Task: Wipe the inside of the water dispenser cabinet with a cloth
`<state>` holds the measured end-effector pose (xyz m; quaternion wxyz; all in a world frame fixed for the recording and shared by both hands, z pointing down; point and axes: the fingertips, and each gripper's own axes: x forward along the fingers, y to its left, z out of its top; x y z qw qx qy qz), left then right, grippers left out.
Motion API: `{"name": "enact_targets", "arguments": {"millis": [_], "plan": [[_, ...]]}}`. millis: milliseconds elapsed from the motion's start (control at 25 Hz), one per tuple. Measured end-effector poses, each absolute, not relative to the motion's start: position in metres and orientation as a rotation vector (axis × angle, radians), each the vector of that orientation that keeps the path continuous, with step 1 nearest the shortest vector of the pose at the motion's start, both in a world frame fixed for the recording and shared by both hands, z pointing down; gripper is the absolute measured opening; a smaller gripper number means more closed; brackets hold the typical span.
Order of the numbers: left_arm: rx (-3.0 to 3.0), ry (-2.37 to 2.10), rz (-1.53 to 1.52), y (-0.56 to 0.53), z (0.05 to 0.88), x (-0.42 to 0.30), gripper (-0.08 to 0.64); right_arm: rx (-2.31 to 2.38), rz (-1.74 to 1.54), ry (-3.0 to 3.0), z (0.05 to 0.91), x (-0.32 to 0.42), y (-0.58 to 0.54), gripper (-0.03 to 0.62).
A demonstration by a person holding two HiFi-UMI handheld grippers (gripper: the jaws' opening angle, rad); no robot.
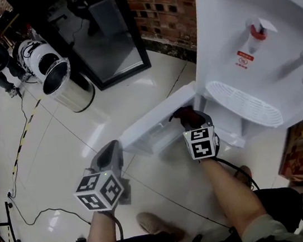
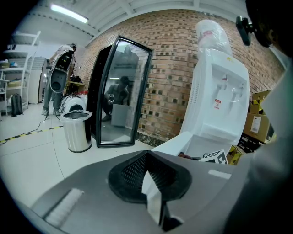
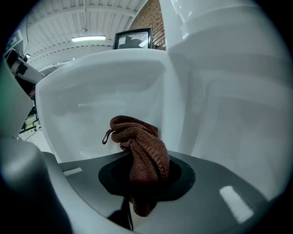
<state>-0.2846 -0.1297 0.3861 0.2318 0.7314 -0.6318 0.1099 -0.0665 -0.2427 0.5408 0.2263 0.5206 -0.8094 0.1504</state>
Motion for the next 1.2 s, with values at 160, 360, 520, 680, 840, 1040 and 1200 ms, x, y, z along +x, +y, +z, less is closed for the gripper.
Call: {"name": "enact_targets", "arguments": {"millis": [160, 360, 520, 680, 840, 1040, 1200], "plan": [[2.008, -1.738, 0.307, -0.13, 0.386, -0.285, -0.002, 1.469, 0.406, -2.216, 0.536, -0.055, -0.242, 0.104], [2.008, -1.747, 0.313, -0.131, 0.386, -0.285, -0.002, 1.56, 0.414, -2.198, 0.528, -0.035, -0.241, 0.104], [2.007, -1.749, 0.316, -0.131, 0.386, -0.285, -0.002, 1.677, 0.439, -2.129, 0.526, -0.01, -0.245, 0.104], [2.005, -1.755, 0.311, -0.13, 0.385, -0.285, -0.002, 1.731, 0.463, -2.082, 0.529, 0.01, -0.257, 0.104], [2.005, -1.759, 0.31, -0.131, 0.386, -0.285, -0.002, 1.702, 0.462, -2.089, 0.531, 0.01, -0.263, 0.104], [2.01, -1.755, 0.31, -0.133, 0.387, -0.284, -0.002, 1.686, 0.451, -2.138, 0.529, 0.004, -0.255, 0.106], [2.012, -1.749, 0.313, -0.132, 0.387, -0.283, -0.002, 1.538, 0.42, -2.277, 0.532, -0.039, -0.221, 0.106]]}}
